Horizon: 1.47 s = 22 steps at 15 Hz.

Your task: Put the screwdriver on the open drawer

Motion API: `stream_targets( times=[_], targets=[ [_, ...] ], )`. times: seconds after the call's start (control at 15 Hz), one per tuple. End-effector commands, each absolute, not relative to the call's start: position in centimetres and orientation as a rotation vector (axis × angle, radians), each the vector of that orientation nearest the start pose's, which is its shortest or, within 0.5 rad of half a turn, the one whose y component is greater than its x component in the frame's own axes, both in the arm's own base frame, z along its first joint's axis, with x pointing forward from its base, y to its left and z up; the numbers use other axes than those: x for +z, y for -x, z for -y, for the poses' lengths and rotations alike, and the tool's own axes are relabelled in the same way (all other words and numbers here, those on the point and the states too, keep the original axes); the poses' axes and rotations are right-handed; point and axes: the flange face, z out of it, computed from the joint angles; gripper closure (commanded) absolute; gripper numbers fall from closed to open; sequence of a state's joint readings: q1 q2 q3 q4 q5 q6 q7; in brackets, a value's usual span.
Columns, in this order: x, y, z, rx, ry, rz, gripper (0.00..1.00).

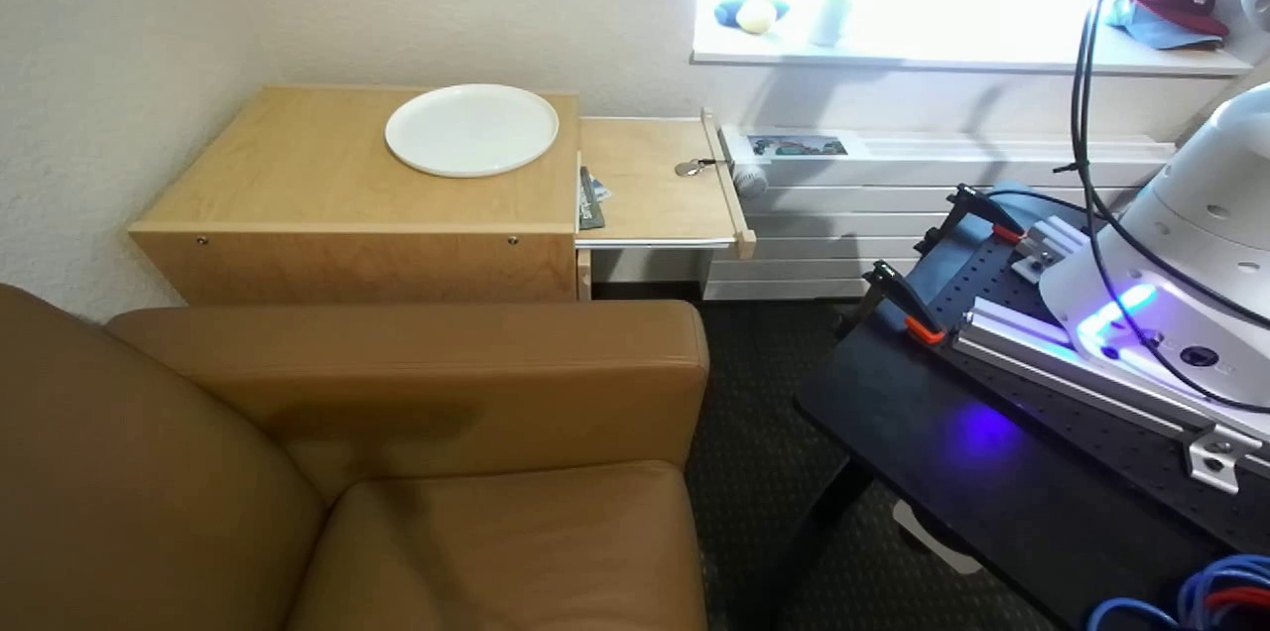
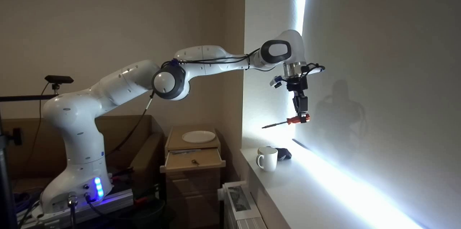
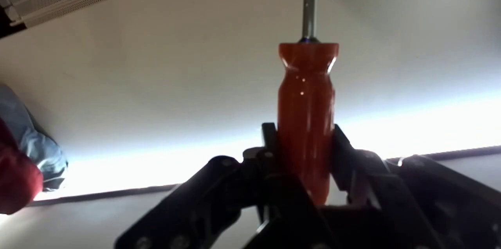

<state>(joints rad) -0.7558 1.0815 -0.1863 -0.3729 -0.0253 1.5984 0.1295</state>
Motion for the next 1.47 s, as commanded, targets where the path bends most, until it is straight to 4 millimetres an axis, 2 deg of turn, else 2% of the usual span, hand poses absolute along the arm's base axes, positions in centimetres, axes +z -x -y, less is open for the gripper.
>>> stream_targets(
  times=[0.0,0.07,0.27,0.33,0.47,0.67,0.87,1.07,1.13,1.2,1.4],
  targets=[
    [45.2,-54.7,58.7,-0.252,3.16,-1.349,0.92],
    [45.0,-54.1,58.4,-0.174,3.075,-1.444,0.67],
    [45.2,-54.5,58.5,-0.233,3.119,-1.389,0.67],
    [45.2,-54.6,58.5,-0.233,3.12,-1.387,0.92],
    [43.3,-56.3,57.4,-0.15,3.257,-1.191,0.92],
    [41.0,-57.8,56.0,-0.074,3.31,-0.923,0.92],
    [39.5,-58.9,55.3,-0.026,3.388,-0.653,0.92],
    [38.5,-59.4,55.5,-0.008,3.459,-0.393,0.92],
    [38.8,-59.2,55.2,-0.001,3.408,-0.546,0.92],
    [38.7,-59.2,55.2,-0.002,3.413,-0.531,0.67],
    [38.7,-59.2,55.2,-0.003,3.41,-0.544,0.67]
  ],
)
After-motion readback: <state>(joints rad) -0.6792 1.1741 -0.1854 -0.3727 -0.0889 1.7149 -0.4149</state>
